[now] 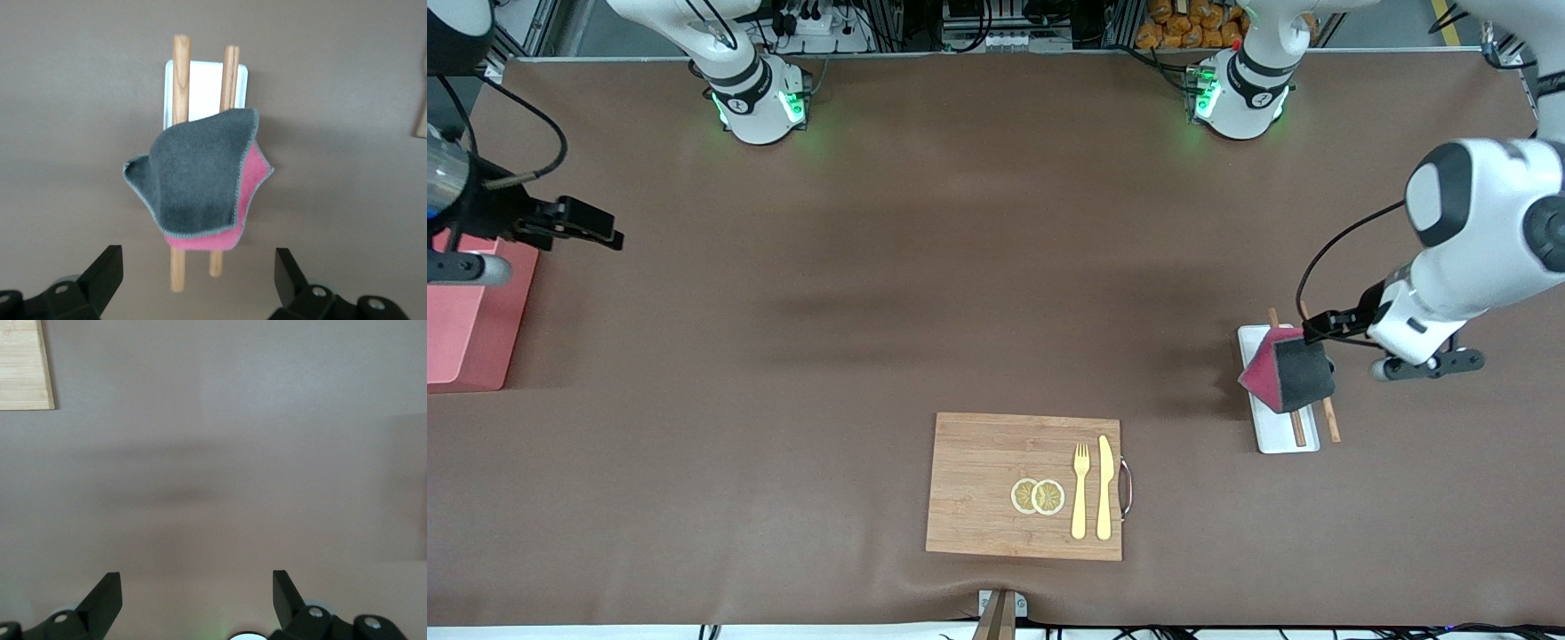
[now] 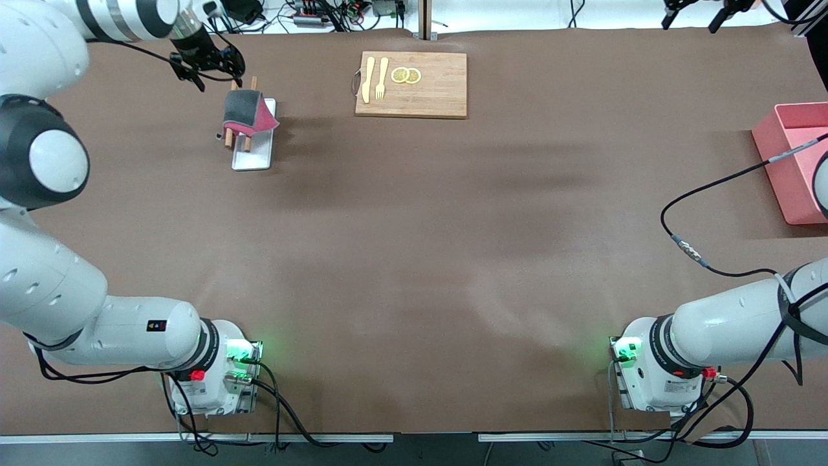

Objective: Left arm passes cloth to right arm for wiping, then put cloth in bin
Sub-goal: 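Reach the left gripper to the grey cloth on the white tray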

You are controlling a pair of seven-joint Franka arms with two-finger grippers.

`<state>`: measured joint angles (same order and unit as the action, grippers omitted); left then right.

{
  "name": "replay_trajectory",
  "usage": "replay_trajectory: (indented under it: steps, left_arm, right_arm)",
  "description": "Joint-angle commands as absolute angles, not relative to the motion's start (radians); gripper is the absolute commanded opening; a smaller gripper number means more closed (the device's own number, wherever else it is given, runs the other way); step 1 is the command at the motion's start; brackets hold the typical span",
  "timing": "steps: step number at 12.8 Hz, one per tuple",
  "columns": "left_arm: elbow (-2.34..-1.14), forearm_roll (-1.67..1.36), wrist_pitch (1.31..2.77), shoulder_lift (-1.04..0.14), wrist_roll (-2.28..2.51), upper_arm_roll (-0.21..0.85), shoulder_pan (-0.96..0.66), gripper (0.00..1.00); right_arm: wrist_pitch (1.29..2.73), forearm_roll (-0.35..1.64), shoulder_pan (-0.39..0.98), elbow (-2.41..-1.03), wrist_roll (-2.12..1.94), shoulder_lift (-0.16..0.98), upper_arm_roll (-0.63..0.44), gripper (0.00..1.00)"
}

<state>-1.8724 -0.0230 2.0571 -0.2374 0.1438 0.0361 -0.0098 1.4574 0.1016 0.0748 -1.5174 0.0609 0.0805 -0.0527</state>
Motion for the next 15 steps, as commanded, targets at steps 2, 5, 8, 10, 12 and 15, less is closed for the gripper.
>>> replay_trajectory:
  steps: [2,5,8,10,12,15]
  left_arm:
    - [-1.865,0.006,2.121,-0.305,0.138,0.040,0.005,0.86]
    - [-1.870,-0.005,2.152,-0.330,0.143,0.040,0.008,0.77]
    - [-1.870,-0.003,2.154,-0.344,0.143,0.038,0.008,0.69]
    - [-1.870,-0.003,2.154,-0.362,0.143,0.038,0.011,0.65]
    - [-1.868,-0.003,2.154,-0.370,0.143,0.037,0.012,0.64]
    - [-1.867,-0.003,2.154,-0.376,0.147,0.037,0.018,0.61]
  right_arm:
    - [1.494,0.110,0.149,-1.503,0.066,0.142,-0.060,1.00]
    - [1.546,0.136,0.181,-1.503,0.069,0.190,-0.058,1.00]
    - [1.583,0.147,0.242,-1.500,0.058,0.227,-0.060,1.00]
    - [1.578,0.146,0.270,-1.500,0.069,0.226,-0.058,1.00]
    - [1.577,0.147,0.275,-1.500,0.074,0.227,-0.060,1.00]
    - [1.577,0.149,0.275,-1.500,0.074,0.227,-0.060,1.00]
